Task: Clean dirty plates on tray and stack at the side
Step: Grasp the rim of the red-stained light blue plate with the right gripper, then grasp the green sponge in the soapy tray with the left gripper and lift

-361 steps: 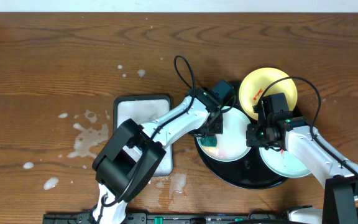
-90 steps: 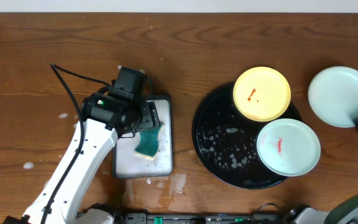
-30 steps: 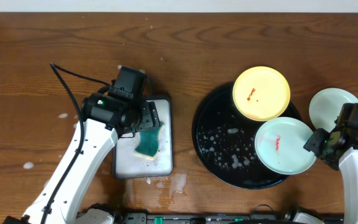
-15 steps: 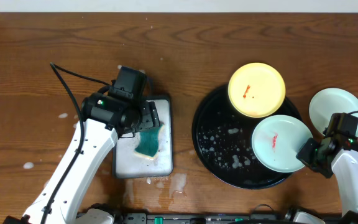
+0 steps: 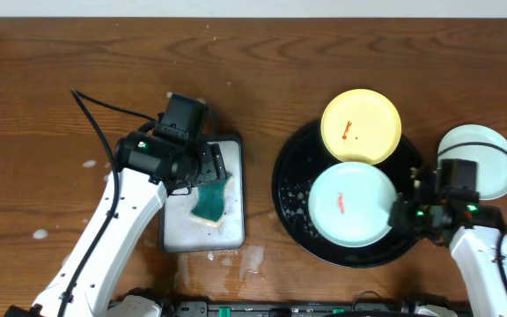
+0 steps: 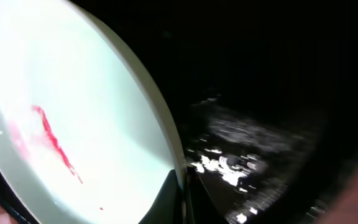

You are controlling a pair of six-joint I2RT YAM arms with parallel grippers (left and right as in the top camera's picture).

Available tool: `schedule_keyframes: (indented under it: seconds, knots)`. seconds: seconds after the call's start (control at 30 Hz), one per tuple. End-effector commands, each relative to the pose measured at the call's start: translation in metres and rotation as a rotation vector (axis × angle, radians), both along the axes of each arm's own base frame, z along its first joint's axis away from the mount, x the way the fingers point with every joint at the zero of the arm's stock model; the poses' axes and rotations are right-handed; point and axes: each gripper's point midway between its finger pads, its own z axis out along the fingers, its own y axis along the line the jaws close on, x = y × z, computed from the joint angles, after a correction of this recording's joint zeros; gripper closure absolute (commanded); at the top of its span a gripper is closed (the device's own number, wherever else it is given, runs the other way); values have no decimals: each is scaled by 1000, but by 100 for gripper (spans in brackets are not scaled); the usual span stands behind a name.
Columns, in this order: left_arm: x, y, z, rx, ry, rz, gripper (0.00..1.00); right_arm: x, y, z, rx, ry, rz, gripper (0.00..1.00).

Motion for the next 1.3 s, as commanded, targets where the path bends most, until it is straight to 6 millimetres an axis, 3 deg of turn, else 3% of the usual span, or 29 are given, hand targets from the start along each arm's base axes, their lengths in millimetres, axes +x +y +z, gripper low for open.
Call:
schedule_keyframes:
  seconds: [0.0, 0.03, 0.1, 0.13, 0.17, 0.27, 0.43, 0.53, 0.63, 0.77, 0.93, 1.07, 1.1, 1.13, 1.27]
  knots:
    - [0, 1, 2, 3, -5, -4, 18, -1, 11, -13, -22, 20, 34, 99]
    - [0, 1, 2, 3, -6, -4, 18, 0, 12, -15, -38, 18, 47, 95]
    - [0, 1, 2, 3, -5, -4, 18, 6, 18, -15, -38, -3, 73, 73]
    - [0, 1, 2, 2, -5, -3, 18, 9, 21, -13, -28, -13, 80, 70]
    - [1, 0, 2, -2, -9, 5, 1, 13, 24, -7, -9, -31, 87, 68]
    - [-5, -1, 1, -15, 18, 12, 2, 27, 25, 17, -8, -88, 90, 66]
    - [-4, 3, -6, 5, 36, 49, 1, 48, 26, 77, -39, -232, 167, 62]
    - [-9, 12, -29, 57, 91, 129, 5, 49, 29, 102, -43, -283, 207, 61]
    - [-11, 12, -62, 77, 138, 115, 13, 45, 32, 108, -25, -288, 214, 61]
    - [-13, -12, -109, 48, 177, -142, 16, 33, 32, 99, -20, -224, 214, 63]
    - [-17, 0, -141, 151, 244, -193, 61, 27, 32, 94, -15, -184, 214, 65]
    - [-15, 3, -158, 182, 271, -191, 70, 27, 32, 93, -15, -182, 214, 66]
    - [-16, 3, -162, 185, 282, -192, 85, 27, 32, 93, -15, -182, 214, 66]
    - [-17, 3, -164, 187, 291, -192, 92, 27, 32, 93, -15, -182, 214, 66]
    - [-15, 4, -148, 185, 293, -193, 93, 27, 32, 93, -16, -182, 214, 67]
